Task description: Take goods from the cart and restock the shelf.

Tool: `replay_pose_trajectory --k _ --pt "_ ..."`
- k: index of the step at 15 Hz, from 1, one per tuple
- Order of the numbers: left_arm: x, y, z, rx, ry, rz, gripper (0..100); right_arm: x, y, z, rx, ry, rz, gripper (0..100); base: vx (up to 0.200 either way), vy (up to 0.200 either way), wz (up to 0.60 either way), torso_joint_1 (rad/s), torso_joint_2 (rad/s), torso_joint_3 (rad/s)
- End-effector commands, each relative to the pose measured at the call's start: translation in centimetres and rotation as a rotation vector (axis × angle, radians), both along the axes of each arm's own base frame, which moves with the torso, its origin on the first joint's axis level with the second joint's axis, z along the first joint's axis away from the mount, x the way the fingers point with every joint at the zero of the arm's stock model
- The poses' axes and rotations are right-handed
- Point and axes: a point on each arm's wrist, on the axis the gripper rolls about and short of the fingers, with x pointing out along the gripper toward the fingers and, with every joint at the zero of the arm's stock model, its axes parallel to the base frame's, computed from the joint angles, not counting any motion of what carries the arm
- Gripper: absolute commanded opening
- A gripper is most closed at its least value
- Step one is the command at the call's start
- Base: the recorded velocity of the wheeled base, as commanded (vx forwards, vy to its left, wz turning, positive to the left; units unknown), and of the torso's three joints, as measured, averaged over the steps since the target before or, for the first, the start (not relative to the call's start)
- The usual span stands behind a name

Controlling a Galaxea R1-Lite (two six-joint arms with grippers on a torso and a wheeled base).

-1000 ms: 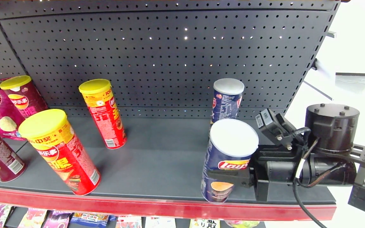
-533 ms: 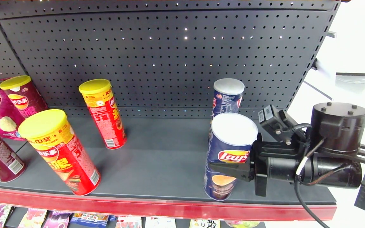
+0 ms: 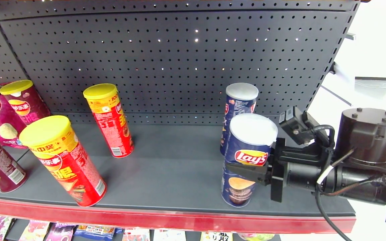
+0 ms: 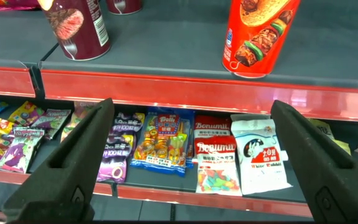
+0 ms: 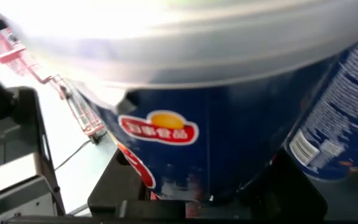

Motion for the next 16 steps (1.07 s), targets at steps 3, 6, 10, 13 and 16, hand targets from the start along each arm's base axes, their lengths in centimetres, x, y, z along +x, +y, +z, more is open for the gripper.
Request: replay_pose_trajectory --k 3,6,10,13,16 --pt "0.01 0.00 0.00 0.001 0.002 0.000 100 -0.67 0.16 0.47 0.031 0.023 -0.024 0 0.000 0.000 0.00 0.000 0.00 0.000" --pt "0.01 0.00 0.00 0.001 0.002 0.000 100 -0.81 0.06 0.13 0.021 0.029 -0.025 0 0.000 0.000 0.00 0.000 0.00 0.000" --pt "0.01 0.00 0.00 -0.001 0.002 0.001 100 -0.91 0.16 0.03 0.013 0.023 -0.056 0 0.000 0.000 0.00 0.000 0.00 0.000" --pt "0.01 0.00 0.00 0.001 0.002 0.000 100 -0.80 0.16 0.03 0.010 0.011 -0.104 0 0.000 0.000 0.00 0.000 0.00 0.000" --pt "0.01 0.00 0.00 0.001 0.002 0.000 100 -1.09 0.23 -0.16 0.006 0.010 -0.128 0 0.000 0.000 0.00 0.000 0.00 0.000"
